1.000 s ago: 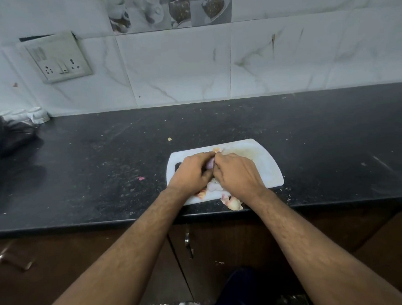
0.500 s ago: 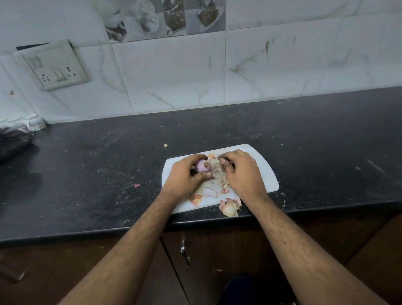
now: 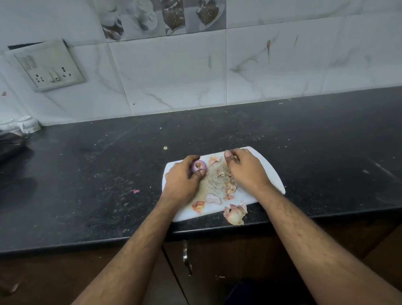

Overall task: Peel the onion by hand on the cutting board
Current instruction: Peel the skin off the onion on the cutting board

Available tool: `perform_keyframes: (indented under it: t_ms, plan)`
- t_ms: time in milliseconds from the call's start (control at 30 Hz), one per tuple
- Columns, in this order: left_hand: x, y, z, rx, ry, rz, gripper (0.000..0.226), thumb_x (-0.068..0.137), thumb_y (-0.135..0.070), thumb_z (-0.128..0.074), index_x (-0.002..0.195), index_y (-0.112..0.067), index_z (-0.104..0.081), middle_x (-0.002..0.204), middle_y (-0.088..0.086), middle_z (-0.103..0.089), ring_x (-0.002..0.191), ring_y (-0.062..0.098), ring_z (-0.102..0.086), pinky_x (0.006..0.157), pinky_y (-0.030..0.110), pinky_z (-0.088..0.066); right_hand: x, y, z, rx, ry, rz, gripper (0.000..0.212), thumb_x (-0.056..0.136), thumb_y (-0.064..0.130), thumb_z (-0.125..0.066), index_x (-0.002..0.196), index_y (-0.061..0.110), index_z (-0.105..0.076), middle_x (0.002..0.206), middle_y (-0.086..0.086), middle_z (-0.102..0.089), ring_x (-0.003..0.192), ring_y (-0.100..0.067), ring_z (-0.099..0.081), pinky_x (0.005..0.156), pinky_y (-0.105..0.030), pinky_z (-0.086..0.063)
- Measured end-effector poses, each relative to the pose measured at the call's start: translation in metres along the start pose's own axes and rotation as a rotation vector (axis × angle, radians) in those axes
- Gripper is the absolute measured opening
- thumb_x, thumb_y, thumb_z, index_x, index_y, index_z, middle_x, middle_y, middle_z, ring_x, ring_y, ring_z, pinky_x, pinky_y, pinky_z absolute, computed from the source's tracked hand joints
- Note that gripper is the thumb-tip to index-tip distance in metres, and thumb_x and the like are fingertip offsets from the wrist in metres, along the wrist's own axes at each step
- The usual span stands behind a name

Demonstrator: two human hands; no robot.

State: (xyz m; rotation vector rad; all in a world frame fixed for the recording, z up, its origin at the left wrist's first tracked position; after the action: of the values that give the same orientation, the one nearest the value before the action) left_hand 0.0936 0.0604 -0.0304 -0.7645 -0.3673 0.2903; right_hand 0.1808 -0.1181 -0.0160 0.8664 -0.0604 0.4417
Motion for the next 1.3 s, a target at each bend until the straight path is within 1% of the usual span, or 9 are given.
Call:
perform_keyframes:
  t_ms: [133, 233, 367, 633, 767, 900, 1000, 1133, 1300]
  plan:
    - [0.001, 0.002, 0.003, -0.081, -0.014, 0.033, 0.045, 0.097, -0.039, -0.069, 0.141, -0.028, -0.063, 0.132, -0.005, -0.071, 0.119, 0.004, -0.063, 0.109, 0.027, -0.047, 0.016, 0.017, -0.031, -0.135, 0.246, 0.154, 0.053, 0.108, 0.046, -0.035, 0.152, 0.018, -0.042, 0.158, 0.0, -0.041, 0.141, -0.02, -0.043, 0.113, -0.037, -0.035]
    - [-0.001, 0.002, 0.004, -0.104, -0.044, 0.046, 0.043, 0.098, -0.038, -0.069, 0.138, -0.023, -0.066, 0.126, -0.003, -0.074, 0.11, -0.001, -0.064, 0.103, 0.017, -0.045, 0.01, 0.021, -0.044, -0.202, 0.31, 0.291, 0.042, 0.107, 0.042, -0.04, 0.141, 0.022, -0.057, 0.142, 0.005, -0.057, 0.128, -0.016, -0.055, 0.107, -0.039, -0.044]
    - [0.001, -0.001, 0.004, -0.009, -0.079, -0.007, 0.037, 0.102, -0.03, -0.06, 0.138, -0.021, -0.066, 0.143, -0.004, -0.065, 0.137, 0.011, -0.057, 0.119, 0.035, -0.041, -0.011, 0.024, -0.032, -0.046, 0.318, 0.323, 0.04, 0.105, 0.048, -0.041, 0.113, 0.022, -0.071, 0.109, 0.01, -0.066, 0.099, -0.007, -0.062, 0.091, -0.037, -0.051]
    - [0.0, -0.013, 0.012, 0.204, -0.151, -0.06, 0.03, 0.102, -0.024, -0.052, 0.12, -0.025, -0.075, 0.107, 0.008, -0.078, 0.104, 0.031, -0.068, 0.089, 0.042, -0.054, -0.06, 0.026, -0.027, -0.228, 0.411, 0.46, 0.084, 0.082, 0.087, -0.031, 0.145, 0.034, -0.049, 0.138, 0.018, -0.05, 0.123, -0.001, -0.048, 0.096, -0.028, -0.043]
    - [-0.001, -0.013, 0.015, 0.231, -0.167, -0.035, 0.031, 0.103, -0.029, -0.049, 0.076, -0.023, -0.062, 0.074, 0.008, -0.062, 0.081, 0.035, -0.061, 0.067, 0.037, -0.041, -0.07, 0.035, -0.031, -0.379, 0.383, 0.566, 0.072, 0.085, 0.083, -0.041, 0.145, 0.044, -0.043, 0.142, 0.014, -0.043, 0.126, -0.005, -0.041, 0.101, -0.028, -0.032]
    - [-0.005, -0.013, 0.023, 0.196, -0.199, 0.012, 0.033, 0.104, -0.029, -0.05, 0.077, -0.014, -0.064, 0.068, 0.006, -0.063, 0.069, 0.033, -0.059, 0.062, 0.038, -0.047, -0.071, 0.038, -0.029, -0.416, 0.329, 0.58, 0.057, 0.09, 0.078, -0.042, 0.133, 0.043, -0.056, 0.134, 0.013, -0.049, 0.12, -0.008, -0.048, 0.101, -0.033, -0.038]
    - [-0.007, -0.009, 0.025, 0.137, -0.21, 0.054, 0.038, 0.106, -0.029, -0.047, 0.07, -0.016, -0.051, 0.061, 0.001, -0.053, 0.062, 0.03, -0.051, 0.057, 0.034, -0.037, -0.072, 0.04, -0.026, -0.387, 0.3, 0.561, 0.045, 0.094, 0.069, -0.045, 0.123, 0.04, -0.062, 0.122, 0.016, -0.054, 0.106, -0.005, -0.051, 0.091, -0.032, -0.042]
    - [-0.009, -0.013, 0.021, 0.117, -0.182, 0.025, 0.041, 0.106, -0.041, -0.044, 0.081, -0.014, -0.06, 0.071, 0.003, -0.063, 0.071, 0.028, -0.061, 0.062, 0.035, -0.043, -0.066, 0.035, -0.019, -0.316, 0.241, 0.501, 0.03, 0.102, 0.048, -0.052, 0.115, 0.028, -0.069, 0.109, 0.014, -0.057, 0.101, -0.008, -0.052, 0.085, -0.035, -0.048]
    - [-0.007, -0.027, 0.006, 0.335, -0.086, -0.1, 0.04, 0.097, -0.053, -0.055, 0.109, -0.017, -0.068, 0.104, 0.002, -0.067, 0.1, 0.024, -0.061, 0.086, 0.043, -0.051, -0.057, 0.021, -0.009, -0.3, 0.149, 0.365, 0.029, 0.101, 0.042, -0.055, 0.112, 0.02, -0.071, 0.105, 0.01, -0.059, 0.098, -0.012, -0.055, 0.08, -0.035, -0.05]
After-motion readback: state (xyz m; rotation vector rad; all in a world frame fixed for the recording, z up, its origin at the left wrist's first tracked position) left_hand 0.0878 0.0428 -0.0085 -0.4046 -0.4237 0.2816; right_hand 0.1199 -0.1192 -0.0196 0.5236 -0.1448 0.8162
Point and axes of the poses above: each hand's wrist, its own x-axis towards the middle knuckle, its own z-axis out of the back of the hand, y = z × x, the point moved 9 cm from there along x, towards the middle knuckle
